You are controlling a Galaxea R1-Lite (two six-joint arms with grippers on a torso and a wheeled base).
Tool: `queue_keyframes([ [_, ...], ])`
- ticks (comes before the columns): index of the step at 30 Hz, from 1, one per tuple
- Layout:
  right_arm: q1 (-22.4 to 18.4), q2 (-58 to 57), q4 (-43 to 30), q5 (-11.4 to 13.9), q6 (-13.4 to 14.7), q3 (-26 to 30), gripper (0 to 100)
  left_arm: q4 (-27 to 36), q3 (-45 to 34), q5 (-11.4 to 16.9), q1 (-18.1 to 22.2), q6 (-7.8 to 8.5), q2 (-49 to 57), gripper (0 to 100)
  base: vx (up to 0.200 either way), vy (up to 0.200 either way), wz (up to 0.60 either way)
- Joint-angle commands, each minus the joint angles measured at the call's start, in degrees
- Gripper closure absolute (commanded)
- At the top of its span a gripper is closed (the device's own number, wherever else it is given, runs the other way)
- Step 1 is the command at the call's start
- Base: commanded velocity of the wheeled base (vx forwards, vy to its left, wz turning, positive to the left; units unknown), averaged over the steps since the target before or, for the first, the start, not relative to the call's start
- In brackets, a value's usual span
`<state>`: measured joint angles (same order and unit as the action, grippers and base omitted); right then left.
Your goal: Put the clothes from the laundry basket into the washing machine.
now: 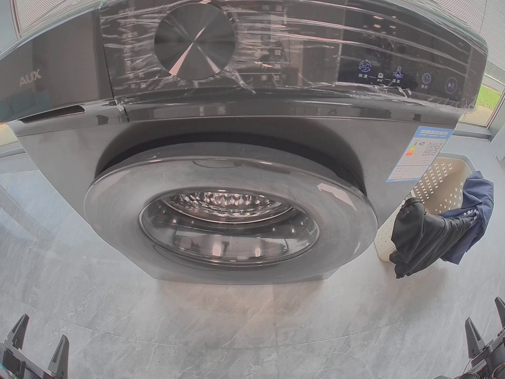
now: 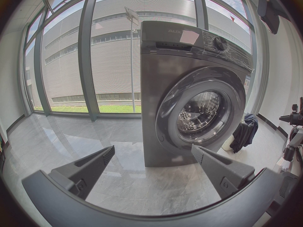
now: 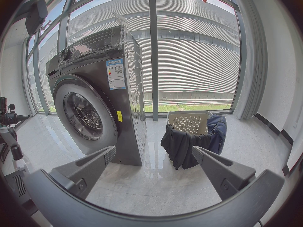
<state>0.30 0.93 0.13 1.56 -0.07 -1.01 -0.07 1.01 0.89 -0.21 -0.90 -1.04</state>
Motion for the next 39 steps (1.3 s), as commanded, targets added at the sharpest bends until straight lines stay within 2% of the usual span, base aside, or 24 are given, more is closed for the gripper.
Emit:
queue_keyframes([
  [1,0.0,-0.9,0.0,0.0,0.0,1.0,0,0.0,-1.0,0.0,0.0,-0.06,0.9,0,0.000,0.000,0.00],
  [6,0.0,-0.9,0.0,0.0,0.0,1.0,0,0.0,-1.0,0.0,0.0,-0.06,0.9,0,0.000,0.000,0.00],
  [12,0.0,-0.9,0.0,0.0,0.0,1.0,0,0.0,-1.0,0.0,0.0,-0.06,0.9,0,0.000,0.000,0.60],
  [31,0.0,-0.9,0.0,0.0,0.0,1.0,0,0.0,-1.0,-0.1,0.0,-0.24,0.9,0,0.000,0.000,0.00],
  [34,0.0,-0.9,0.0,0.0,0.0,1.0,0,-0.1,-1.0,-0.1,0.0,-0.24,0.9,0,0.200,0.000,0.00],
  [39,0.0,-0.9,0.0,0.1,0.0,1.0,0,0.0,-1.0,-0.1,0.0,-0.06,0.9,0,0.000,0.000,0.00],
])
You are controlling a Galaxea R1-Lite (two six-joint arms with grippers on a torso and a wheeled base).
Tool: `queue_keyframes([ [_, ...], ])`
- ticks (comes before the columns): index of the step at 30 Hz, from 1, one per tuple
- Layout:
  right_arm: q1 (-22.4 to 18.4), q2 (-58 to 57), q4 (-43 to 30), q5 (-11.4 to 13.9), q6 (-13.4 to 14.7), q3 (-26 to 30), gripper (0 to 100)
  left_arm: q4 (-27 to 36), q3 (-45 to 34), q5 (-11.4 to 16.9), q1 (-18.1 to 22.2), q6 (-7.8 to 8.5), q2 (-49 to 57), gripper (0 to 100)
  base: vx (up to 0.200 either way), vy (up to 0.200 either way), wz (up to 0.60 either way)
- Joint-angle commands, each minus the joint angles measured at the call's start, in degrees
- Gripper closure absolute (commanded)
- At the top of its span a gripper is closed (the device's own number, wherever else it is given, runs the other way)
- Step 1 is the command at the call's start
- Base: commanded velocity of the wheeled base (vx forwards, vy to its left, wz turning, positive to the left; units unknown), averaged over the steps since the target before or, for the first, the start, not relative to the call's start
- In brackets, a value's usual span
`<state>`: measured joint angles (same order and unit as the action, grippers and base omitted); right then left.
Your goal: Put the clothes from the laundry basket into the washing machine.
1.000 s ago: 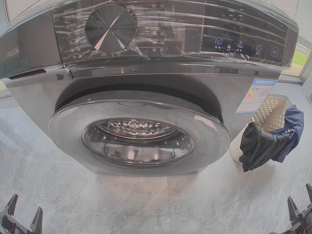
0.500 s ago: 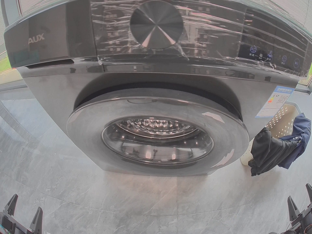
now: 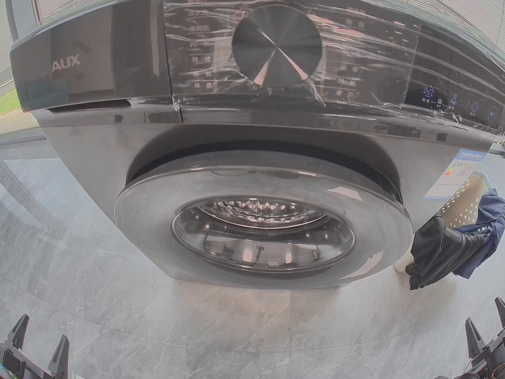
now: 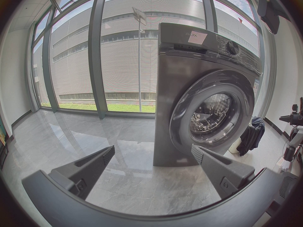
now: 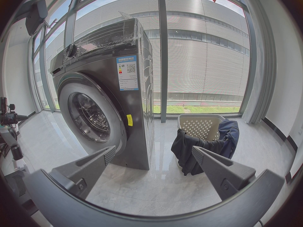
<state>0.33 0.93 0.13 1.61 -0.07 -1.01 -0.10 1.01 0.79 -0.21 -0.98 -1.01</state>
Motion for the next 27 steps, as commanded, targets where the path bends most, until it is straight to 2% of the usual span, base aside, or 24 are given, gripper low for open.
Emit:
queue_keyframes([
  [1,0.0,-0.9,0.0,0.1,0.0,1.0,0,0.0,-1.0,0.0,0.0,0.01,0.8,0,0.000,0.000,-0.60],
  [3,0.0,-0.9,0.0,0.1,0.0,1.0,0,0.0,-1.0,0.0,0.0,0.01,0.8,0,0.000,0.000,-0.60],
  [7,0.0,-0.9,0.0,0.0,0.0,1.0,0,0.0,-1.0,0.1,0.0,-0.17,0.8,0,0.000,0.000,0.00],
  [10,0.0,-0.9,0.0,0.0,0.0,1.0,0,0.0,-1.0,-0.1,0.0,-0.17,0.8,0,0.200,0.000,0.00],
  [27,0.2,-0.9,0.0,-0.1,0.2,1.0,0,0.0,-1.0,-0.1,0.0,-0.08,0.8,0,0.000,0.000,0.00],
])
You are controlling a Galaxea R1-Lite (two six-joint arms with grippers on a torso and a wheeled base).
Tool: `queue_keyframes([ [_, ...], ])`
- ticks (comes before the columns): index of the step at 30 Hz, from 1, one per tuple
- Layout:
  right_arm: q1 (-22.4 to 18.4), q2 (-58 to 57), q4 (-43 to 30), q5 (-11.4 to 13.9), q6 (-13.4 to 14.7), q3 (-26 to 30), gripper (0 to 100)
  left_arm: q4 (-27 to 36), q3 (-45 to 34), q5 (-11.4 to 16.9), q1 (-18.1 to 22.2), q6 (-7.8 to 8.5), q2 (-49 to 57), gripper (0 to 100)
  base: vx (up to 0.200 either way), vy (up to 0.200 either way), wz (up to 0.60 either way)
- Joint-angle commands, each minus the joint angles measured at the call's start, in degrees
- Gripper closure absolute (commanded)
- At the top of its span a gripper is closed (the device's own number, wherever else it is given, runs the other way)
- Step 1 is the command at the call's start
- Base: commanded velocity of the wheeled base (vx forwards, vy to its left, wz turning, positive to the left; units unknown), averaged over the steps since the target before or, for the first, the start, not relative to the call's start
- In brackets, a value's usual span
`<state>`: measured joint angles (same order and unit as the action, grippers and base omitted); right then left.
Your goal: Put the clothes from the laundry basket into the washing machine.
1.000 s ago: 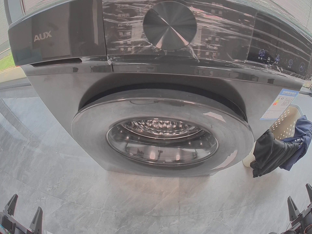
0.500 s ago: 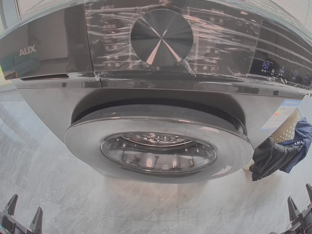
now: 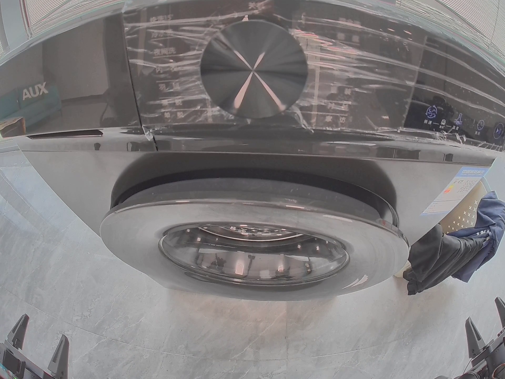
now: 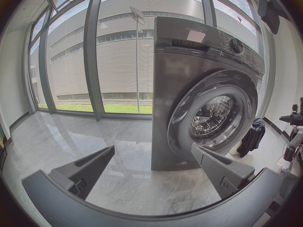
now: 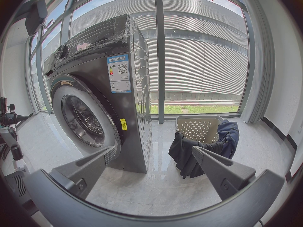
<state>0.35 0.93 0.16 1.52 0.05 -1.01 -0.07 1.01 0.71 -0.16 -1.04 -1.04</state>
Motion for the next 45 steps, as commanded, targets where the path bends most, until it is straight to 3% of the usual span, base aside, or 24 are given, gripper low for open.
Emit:
queue_keyframes([
  [1,0.2,-0.9,0.0,0.0,0.2,1.0,0,0.0,-1.0,0.0,0.0,-0.02,0.9,0,0.000,0.000,0.00],
  [13,0.1,-0.9,1.3,0.6,-0.1,0.5,0,0.0,-1.0,0.2,0.0,0.16,0.9,0,0.000,0.000,0.00],
  [18,0.5,8.1,1.4,1.3,1.9,-14.8,0,0.0,-1.0,0.3,0.0,0.33,0.9,0,0.000,0.000,0.00],
  [20,2.0,17.0,1.2,4.8,2.6,-16.3,0,0.0,-1.0,0.3,0.0,0.25,0.9,0,0.000,0.000,0.00],
  [21,2.4,18.1,1.4,5.4,2.7,-16.1,0,0.0,-1.0,0.3,0.0,0.25,0.9,0,0.000,0.000,0.00],
  [22,3.9,24.6,2.8,8.7,2.2,-15.5,0,0.0,-1.0,0.3,0.0,0.25,0.9,0,0.000,0.000,0.00],
  [23,4.6,28.6,4.1,10.2,2.3,-15.2,0,0.0,-1.0,0.3,0.0,0.25,0.9,0,0.000,0.000,0.00],
  [24,4.6,28.6,4.1,10.2,2.3,-15.2,0,0.0,-1.0,0.3,0.0,0.25,0.9,0,0.000,0.000,0.00],
  [25,6.2,37.2,8.7,12.0,2.9,-15.2,0,0.0,-1.0,0.3,0.0,0.33,0.9,0,0.000,0.000,0.00],
  [27,8.9,44.2,14.3,12.4,3.6,-15.2,0,0.0,-1.0,0.3,0.0,0.33,0.9,0,0.000,0.000,0.00],
  [31,18.4,55.9,23.9,11.2,10.0,-15.5,0,0.0,-1.0,0.3,0.0,0.33,0.9,0,0.000,0.000,0.00],
  [34,19.7,57.4,25.2,10.7,10.9,-15.5,0,0.0,-1.0,0.3,0.0,0.33,0.9,0,0.000,0.000,0.00],
  [35,23.7,62.9,29.2,5.9,12.7,-16.2,0,0.0,-1.0,0.3,0.0,0.33,0.9,0,0.000,0.000,0.00],
  [39,25.8,65.5,30.3,2.6,12.5,-18.1,0,0.0,-1.0,0.3,0.0,0.33,0.9,0,0.000,0.000,0.00],
  [45,26.3,68.5,30.2,2.0,12.4,-22.5,0,0.0,-1.0,0.3,0.0,0.33,0.9,0,0.000,0.000,0.00],
])
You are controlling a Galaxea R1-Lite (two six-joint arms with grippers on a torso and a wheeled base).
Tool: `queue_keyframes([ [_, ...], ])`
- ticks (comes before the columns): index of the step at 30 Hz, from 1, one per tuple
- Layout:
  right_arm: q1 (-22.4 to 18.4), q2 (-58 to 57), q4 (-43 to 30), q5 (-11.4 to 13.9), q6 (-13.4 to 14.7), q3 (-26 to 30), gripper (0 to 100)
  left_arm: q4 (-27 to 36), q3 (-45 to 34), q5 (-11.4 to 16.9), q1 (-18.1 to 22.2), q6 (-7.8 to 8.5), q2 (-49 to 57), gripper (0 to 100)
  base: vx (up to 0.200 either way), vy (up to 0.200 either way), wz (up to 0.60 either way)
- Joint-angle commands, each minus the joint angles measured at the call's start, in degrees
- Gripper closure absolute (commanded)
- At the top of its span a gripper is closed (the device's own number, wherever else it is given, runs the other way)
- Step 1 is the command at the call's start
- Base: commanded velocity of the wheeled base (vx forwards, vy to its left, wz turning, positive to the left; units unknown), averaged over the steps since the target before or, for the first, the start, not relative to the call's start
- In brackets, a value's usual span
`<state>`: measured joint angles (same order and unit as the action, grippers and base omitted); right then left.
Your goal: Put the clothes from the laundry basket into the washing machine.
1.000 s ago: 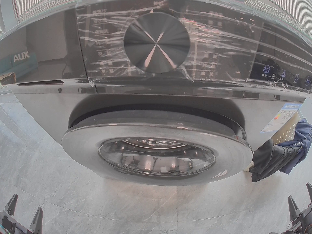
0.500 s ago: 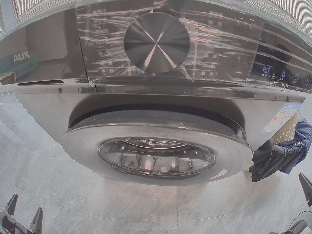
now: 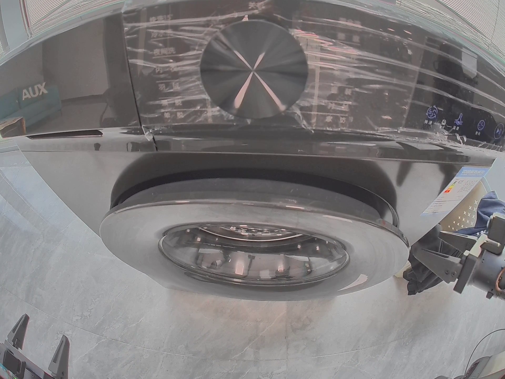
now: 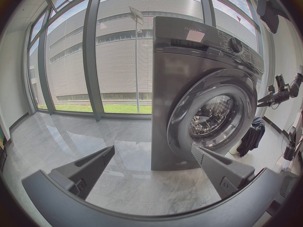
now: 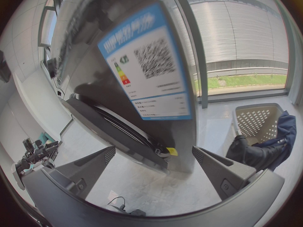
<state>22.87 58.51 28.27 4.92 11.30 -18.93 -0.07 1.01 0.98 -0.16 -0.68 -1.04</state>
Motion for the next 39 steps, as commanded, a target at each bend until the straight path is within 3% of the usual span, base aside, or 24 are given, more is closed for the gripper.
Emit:
queue_keyframes([
  [1,3.8,11.4,1.9,-1.3,1.2,-5.3,0,0.0,-1.0,0.0,0.0,-0.02,0.9,0,0.000,0.000,0.00],
  [7,5.0,16.7,2.4,-1.6,1.0,-5.9,0,0.0,-1.0,0.0,0.0,-0.02,0.9,0,0.000,0.000,0.00],
  [16,7.7,17.1,2.6,-5.1,1.1,-5.1,0,0.0,-1.0,0.0,0.0,-0.02,0.9,0,0.000,0.000,0.00],
  [28,7.6,14.3,2.1,-5.2,1.4,-4.3,0,0.0,-1.0,0.0,0.0,-0.02,0.9,0,0.000,0.000,0.00],
  [39,7.1,14.3,2.1,-5.3,1.2,-2.0,0,0.0,-1.0,0.0,0.0,-0.02,0.9,0,-0.200,0.000,0.00],
])
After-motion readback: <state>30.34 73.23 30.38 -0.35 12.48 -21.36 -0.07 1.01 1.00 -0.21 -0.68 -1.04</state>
